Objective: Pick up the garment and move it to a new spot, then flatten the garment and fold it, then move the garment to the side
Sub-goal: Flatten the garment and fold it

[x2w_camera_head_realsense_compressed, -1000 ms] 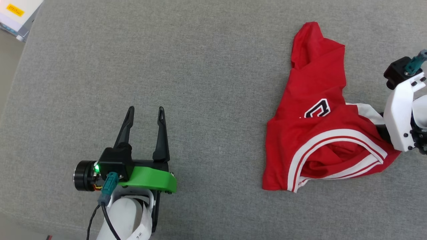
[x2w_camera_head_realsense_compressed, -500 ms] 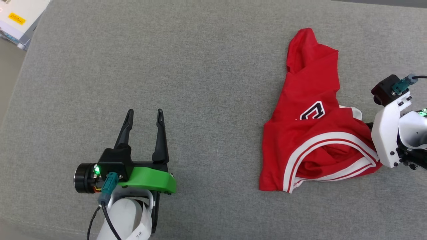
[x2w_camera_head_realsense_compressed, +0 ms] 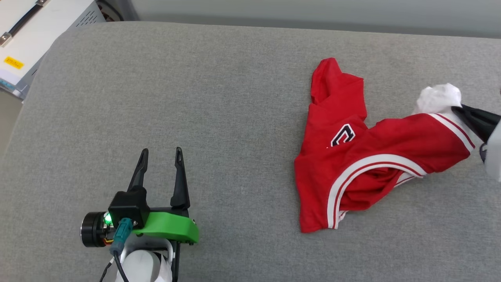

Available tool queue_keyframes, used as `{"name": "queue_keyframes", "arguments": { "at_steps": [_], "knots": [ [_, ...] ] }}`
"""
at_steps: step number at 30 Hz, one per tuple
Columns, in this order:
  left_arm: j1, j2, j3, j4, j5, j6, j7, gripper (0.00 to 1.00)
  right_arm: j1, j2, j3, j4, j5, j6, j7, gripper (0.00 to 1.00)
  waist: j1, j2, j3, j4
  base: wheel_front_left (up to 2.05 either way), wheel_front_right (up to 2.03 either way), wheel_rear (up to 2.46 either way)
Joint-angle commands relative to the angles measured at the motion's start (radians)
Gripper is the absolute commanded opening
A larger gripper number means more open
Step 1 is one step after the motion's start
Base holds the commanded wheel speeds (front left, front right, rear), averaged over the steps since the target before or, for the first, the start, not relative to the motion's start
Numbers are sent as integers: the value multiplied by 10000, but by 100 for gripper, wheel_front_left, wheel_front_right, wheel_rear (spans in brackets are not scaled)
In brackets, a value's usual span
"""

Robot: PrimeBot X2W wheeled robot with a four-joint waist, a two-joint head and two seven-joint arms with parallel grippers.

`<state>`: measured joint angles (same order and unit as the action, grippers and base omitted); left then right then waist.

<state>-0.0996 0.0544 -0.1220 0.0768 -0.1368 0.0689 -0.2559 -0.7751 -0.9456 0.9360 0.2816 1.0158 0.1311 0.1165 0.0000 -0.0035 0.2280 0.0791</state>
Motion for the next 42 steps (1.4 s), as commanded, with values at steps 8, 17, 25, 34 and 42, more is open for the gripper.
{"name": "queue_keyframes", "arguments": {
  "at_steps": [8, 17, 25, 34, 42],
  "knots": [
    [239, -41, 114, -111, 189, -6, -59, 100, 2394, -352, -1744, 953, 684, -4, -1474, 0, 0, 35, -284, -518, 0, 0, 0],
    [38, -41, 39, -76, 163, -44, -59, 100, 4462, 519, -2655, 3146, 1500, -4, -1699, 0, 0, 35, -88, -492, 0, 0, 0],
    [165, -41, -22, 36, 157, -10, -59, 100, 4455, 1218, -3193, 4461, 919, -4, -3098, 100, 0, 35, -401, -286, 0, 0, 0],
    [386, -41, 92, -36, 278, -36, -59, 100, 3476, 1093, -5648, 2843, -1584, -4, -3775, 100, 0, 35, -667, -363, 0, 0, 0],
    [433, -41, 7, -68, 275, -30, -59, 100, 4012, 2116, -7308, -1321, -4215, -4, -3031, 100, 0, 35, -747, -237, 0, 0, 0]
  ]
}}
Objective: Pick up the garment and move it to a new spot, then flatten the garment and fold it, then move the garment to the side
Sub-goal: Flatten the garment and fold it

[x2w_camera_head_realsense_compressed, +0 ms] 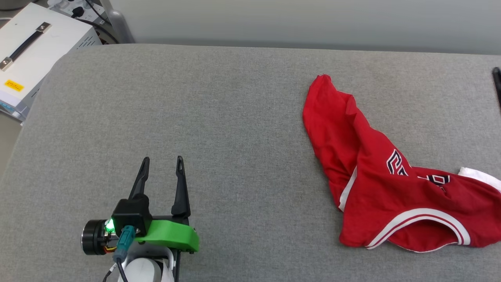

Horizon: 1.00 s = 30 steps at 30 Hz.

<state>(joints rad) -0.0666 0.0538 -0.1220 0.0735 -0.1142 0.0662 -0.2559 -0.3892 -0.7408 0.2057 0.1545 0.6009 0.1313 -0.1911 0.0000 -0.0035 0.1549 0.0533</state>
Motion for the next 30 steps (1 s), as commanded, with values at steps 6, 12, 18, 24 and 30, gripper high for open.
{"name": "queue_keyframes", "arguments": {
  "at_steps": [6, 12, 18, 24, 30],
  "knots": [
    [112, -36, -88, 19, 33, -5, -59, 100, 484, 143, 843, -3150, -676, -6, 2309, 100, 0, 35, -81, 142, 0, 0, 0],
    [123, -36, -118, 46, 26, -5, -59, 100, 343, -575, 2289, -4725, -59, -6, 4546, 100, 0, 35, -90, 169, 0, 0, 0],
    [81, -36, -151, 38, 17, -29, -59, 100, 96, -1218, 3692, -5438, 1092, -6, 7098, 100, 0, 35, 60, 187, 0, 0, 0],
    [-88, -36, -247, 0, -19, -8, -59, 100, -202, -1403, 4959, -5535, 2029, -6, 8960, 100, 0, 35, 406, 261, 0, 0, 0],
    [-484, -36, -508, -21, -173, 88, -59, 100, -849, -1029, 6509, -3907, 2133, -6, 9333, 100, 0, 35, 1105, 552, 0, 0, 0]
  ]
}}
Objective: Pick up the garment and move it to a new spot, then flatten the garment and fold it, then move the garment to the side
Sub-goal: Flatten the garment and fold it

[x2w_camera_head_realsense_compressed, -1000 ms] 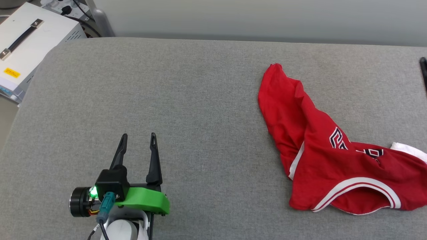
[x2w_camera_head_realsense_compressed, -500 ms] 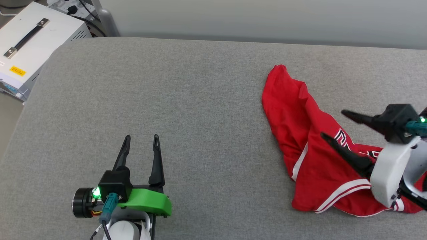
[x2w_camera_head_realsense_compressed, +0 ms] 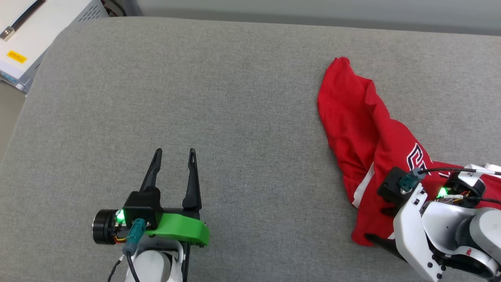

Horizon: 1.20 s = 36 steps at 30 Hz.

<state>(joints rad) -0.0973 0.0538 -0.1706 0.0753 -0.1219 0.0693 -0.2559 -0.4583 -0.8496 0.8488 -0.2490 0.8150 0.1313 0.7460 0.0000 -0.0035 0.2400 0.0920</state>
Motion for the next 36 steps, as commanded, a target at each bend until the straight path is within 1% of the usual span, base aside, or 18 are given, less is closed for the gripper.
{"name": "queue_keyframes", "arguments": {
  "at_steps": [1, 5, 8, 12, 13, 14, 20, 23, 27, 31, 33, 36],
  "knots": [
    [-222, -36, -47, -45, -117, 75, -59, 100, -233, 115, 253, 386, -49, -6, -80, 100, 0, 35, 327, 196, 0, 0, 0],
    [-396, -36, -161, -28, -208, 136, -59, 100, -462, 317, 1300, 1613, -447, -6, -381, 100, 0, 35, 604, 354, 0, 0, 0],
    [-453, -36, -190, 1, -256, 195, -59, 100, -419, 550, 2066, 2533, -299, -6, -608, 100, 0, 35, 677, 406, 0, 0, 0],
    [-449, -36, -132, 48, -266, 234, -59, 100, -669, 766, 2579, 3117, -139, -6, -1377, 100, 0, 35, 609, 374, 0, 0, 0],
    [-433, -36, -93, 66, -261, 236, -59, 100, -758, 819, 2612, 3168, -69, -6, -1620, 46, 0, 35, 563, 342, 0, 0, 0],
    [-419, -36, -50, 87, -251, 239, -59, 100, -895, 871, 2652, 3218, -32, -6, -1922, 0, 0, 35, 503, 304, 0, 0, 0],
    [-382, -36, -10, 126, -216, 202, -59, 100, -1855, 951, 2695, 3044, -173, -6, -3353, 0, 0, 35, 107, 196, 0, 0, 0],
    [-349, -36, -21, 115, -220, 194, -59, 100, -2325, 1025, 2556, 2770, -173, -6, -3835, 0, 0, 35, -52, 246, 0, 0, 0],
    [-279, -36, -12, 79, -226, 204, -59, 100, -3069, 1285, 2167, 2486, -109, -6, -4364, 0, 0, 35, -170, 403, 0, 0, 0],
    [-242, -36, 12, 60, -260, 233, -59, 100, -3920, 1784, 1778, 2645, -121, -6, -4779, 0, 0, 35, -152, 677, 0, 0, 0],
    [-244, -36, 28, 31, -295, 266, -59, 100, -4326, 2168, 1643, 2847, -167, -6, -5039, 0, 0, 35, -108, 815, 0, 0, 0],
    [-242, -36, 30, 2, -342, 293, -59, 100, -4934, 2846, 1712, 3294, -401, -6, -5391, 0, 0, 35, -13, 1030, 0, 0, 0]
  ]
}}
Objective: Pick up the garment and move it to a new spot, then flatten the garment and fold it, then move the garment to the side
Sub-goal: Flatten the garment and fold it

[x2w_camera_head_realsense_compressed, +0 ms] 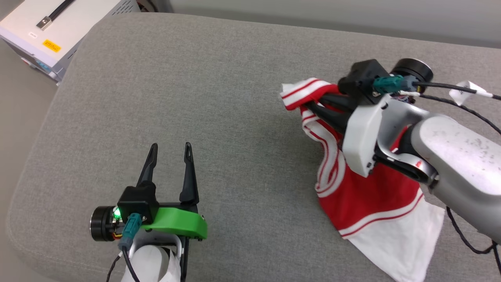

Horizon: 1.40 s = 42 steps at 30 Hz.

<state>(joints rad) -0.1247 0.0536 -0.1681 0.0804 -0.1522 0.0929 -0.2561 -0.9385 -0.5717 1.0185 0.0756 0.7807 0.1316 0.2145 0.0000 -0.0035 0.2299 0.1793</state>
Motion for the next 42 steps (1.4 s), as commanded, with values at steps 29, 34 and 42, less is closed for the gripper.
{"name": "queue_keyframes", "arguments": {
  "at_steps": [29, 34, 42],
  "knots": [
    [-65, -34, 59, 81, -161, 205, -57, 100, 1731, 2311, 2616, 2427, -609, -9, 692, 100, 0, 35, 273, 325, 0, 0, 0],
    [131, -34, 188, 114, -5, 134, -57, 100, 1456, 1948, 2617, 2123, -412, -9, -737, 100, 0, 35, -156, 93, 0, 0, 0],
    [620, -34, 399, 25, 226, 18, -57, 100, 1355, 790, 1578, 1383, -574, -9, -2370, 100, 0, 35, -718, -255, 0, 0, 0]
  ]
}}
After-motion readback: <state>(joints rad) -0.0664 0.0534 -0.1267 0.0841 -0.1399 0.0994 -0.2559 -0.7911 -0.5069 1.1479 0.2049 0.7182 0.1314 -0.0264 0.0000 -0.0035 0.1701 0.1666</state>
